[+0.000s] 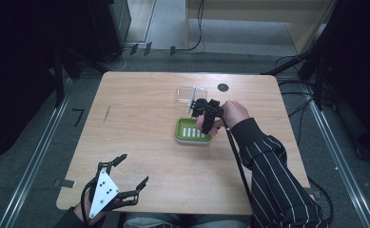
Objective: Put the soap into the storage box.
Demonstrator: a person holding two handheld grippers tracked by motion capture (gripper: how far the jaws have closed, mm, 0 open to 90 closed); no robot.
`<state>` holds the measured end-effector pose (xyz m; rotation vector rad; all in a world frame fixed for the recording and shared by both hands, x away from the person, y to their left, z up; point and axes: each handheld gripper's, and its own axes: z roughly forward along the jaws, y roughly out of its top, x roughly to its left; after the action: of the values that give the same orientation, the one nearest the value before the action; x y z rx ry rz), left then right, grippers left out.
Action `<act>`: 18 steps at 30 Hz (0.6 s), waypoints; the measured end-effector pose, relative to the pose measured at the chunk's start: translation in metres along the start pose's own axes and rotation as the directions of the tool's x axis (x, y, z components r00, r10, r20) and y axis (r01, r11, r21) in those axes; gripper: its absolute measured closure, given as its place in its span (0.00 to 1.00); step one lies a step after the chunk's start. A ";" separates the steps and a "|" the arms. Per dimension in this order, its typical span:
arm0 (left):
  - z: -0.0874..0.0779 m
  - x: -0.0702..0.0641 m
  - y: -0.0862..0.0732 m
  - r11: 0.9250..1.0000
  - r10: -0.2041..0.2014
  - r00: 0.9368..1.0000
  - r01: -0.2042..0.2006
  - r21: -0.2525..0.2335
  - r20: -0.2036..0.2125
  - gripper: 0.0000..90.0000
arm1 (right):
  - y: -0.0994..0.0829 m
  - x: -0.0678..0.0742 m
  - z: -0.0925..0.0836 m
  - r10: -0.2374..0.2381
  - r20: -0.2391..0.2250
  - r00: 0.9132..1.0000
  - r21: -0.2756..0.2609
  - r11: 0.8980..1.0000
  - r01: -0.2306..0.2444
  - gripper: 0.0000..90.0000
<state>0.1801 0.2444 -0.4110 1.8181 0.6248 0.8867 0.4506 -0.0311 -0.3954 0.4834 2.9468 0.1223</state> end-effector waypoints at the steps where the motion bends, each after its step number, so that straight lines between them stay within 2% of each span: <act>1: 0.000 0.000 0.000 1.000 0.000 1.000 0.000 0.000 0.000 0.15 | 0.001 0.000 0.000 -0.003 0.000 1.000 -0.001 1.000 0.003 0.43; 3: 0.000 0.000 0.000 1.000 0.000 1.000 0.000 0.001 0.000 0.15 | 0.002 -0.001 0.000 -0.018 -0.001 1.000 -0.002 1.000 0.018 0.43; 5: -0.001 0.000 0.000 1.000 0.000 1.000 0.000 0.001 -0.001 0.15 | 0.003 0.000 0.000 -0.013 0.000 1.000 -0.008 1.000 0.013 0.43; 6: -0.001 0.000 0.000 1.000 -0.001 1.000 0.001 0.001 -0.002 0.15 | 0.004 -0.001 0.000 -0.034 0.001 0.999 -0.012 0.999 0.034 0.43; 12: -0.002 0.000 0.000 1.000 -0.003 1.000 0.003 0.002 -0.006 0.15 | 0.007 0.001 0.000 -0.038 -0.001 0.999 -0.009 0.999 0.038 0.43; 18: -0.003 0.000 -0.001 1.000 -0.006 1.000 0.006 0.001 -0.011 0.15 | 0.010 0.002 0.001 -0.067 0.000 0.998 -0.012 0.998 0.067 0.43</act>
<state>0.1777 0.2460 -0.4112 1.8124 0.6374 0.8931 0.4524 -0.0207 -0.3952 0.3832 2.9568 0.1316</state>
